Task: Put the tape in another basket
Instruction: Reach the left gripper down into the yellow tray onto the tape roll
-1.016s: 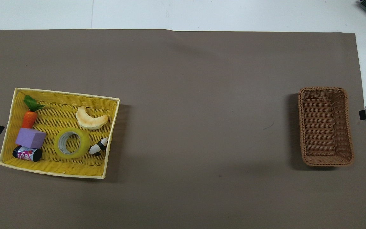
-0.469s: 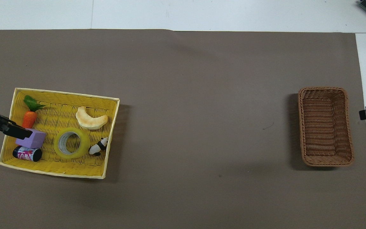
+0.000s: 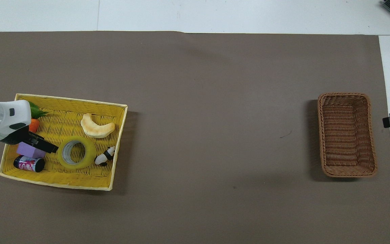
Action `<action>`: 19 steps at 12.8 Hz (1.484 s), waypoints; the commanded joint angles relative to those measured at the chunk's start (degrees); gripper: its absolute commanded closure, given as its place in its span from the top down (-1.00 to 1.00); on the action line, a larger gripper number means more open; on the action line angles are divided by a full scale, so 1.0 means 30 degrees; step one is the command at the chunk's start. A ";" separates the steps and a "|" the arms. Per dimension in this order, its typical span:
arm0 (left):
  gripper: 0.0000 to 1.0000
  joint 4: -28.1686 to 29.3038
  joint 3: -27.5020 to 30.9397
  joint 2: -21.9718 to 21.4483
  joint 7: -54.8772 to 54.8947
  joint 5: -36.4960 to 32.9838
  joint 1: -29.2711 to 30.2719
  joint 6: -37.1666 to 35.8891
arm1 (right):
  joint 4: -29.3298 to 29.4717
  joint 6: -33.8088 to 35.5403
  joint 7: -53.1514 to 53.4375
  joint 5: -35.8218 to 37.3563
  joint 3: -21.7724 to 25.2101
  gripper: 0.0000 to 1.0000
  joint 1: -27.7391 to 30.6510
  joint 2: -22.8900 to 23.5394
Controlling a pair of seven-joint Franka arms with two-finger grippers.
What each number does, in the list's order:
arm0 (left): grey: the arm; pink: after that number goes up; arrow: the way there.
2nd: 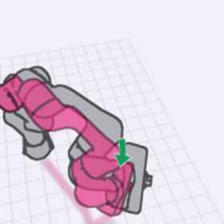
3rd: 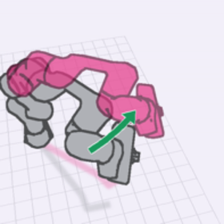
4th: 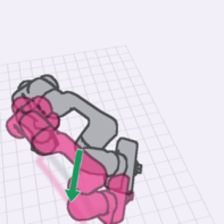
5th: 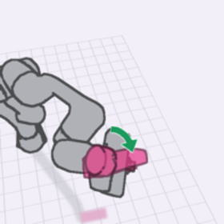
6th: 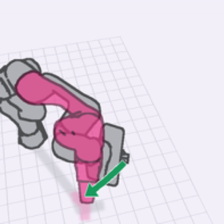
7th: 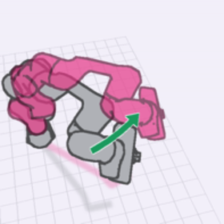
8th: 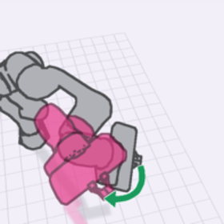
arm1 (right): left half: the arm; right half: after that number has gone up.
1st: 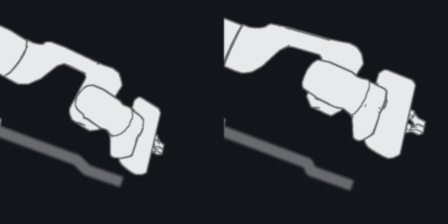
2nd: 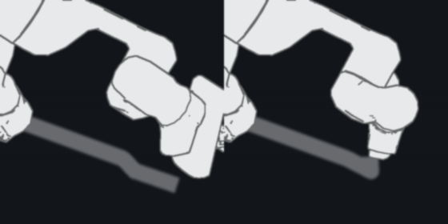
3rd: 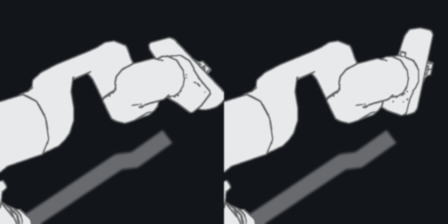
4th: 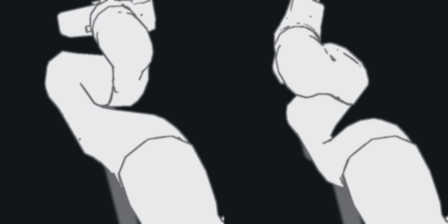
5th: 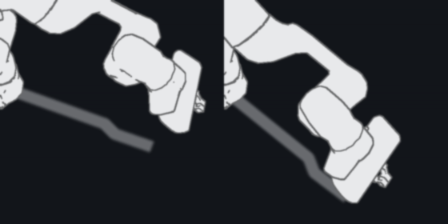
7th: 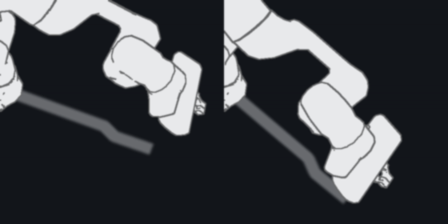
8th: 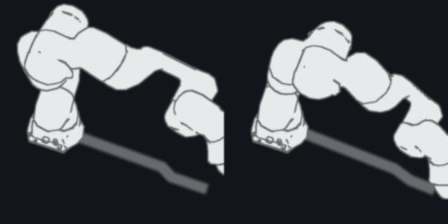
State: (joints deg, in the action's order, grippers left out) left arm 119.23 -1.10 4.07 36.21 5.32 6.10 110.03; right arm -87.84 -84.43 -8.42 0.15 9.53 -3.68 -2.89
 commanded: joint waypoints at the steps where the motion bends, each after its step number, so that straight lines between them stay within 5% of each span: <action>1: 1.00 0.1972 0.0131 -0.0418 -0.0173 0.0395 -0.0098 0.1960 | -0.0194 -0.0302 -0.0328 0.0273 -0.0041 1.00 -0.0004 -0.0149; 8: 0.63 0.2971 0.0131 0.0577 -0.1696 0.1656 -0.0360 0.4715 | -0.0194 -0.0302 -0.0328 0.0273 -0.0041 1.00 -0.0004 -0.0149; 10: -0.06 0.3234 0.0131 0.0462 -0.2163 0.1656 -0.0537 0.4894 | -0.0194 -0.0273 -0.0328 0.0273 -0.0041 1.00 -0.0004 -0.0149; 14: -1.00 0.3618 0.0131 0.0315 -0.2694 0.1656 -0.0831 0.5189 | -0.0194 -0.0273 -0.0328 0.0273 -0.0041 1.00 -0.0004 -0.0149; 19: -1.00 0.0375 0.0161 0.0373 -0.2723 0.1627 -0.0421 0.1452 | -0.0194 -0.0302 -0.0328 0.0273 -0.0041 1.00 -0.0004 -0.0149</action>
State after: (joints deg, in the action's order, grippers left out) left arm 125.74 -1.03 5.50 28.68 9.72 4.79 121.08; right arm -87.84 -84.43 -8.42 0.15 9.53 -3.68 -2.89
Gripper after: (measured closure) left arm 0.767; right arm 0.000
